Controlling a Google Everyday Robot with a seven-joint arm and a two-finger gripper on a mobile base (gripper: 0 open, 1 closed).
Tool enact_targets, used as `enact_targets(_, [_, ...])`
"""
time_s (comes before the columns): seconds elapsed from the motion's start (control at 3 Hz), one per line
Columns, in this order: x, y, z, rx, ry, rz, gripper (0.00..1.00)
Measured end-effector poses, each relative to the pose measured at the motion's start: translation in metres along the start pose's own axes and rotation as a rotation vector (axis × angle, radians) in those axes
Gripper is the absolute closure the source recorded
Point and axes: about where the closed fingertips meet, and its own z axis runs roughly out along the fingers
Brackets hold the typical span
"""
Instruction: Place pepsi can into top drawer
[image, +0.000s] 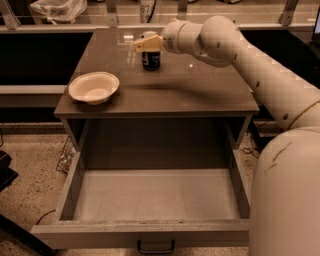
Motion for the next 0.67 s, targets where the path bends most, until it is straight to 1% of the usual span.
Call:
enact_targets(0.33, [0.005, 0.020, 0.020, -0.039, -0.028, 0.099, 0.00])
enact_targets(0.67, [0.008, 0.028, 0.039, -0.050, -0.036, 0.151, 0.03])
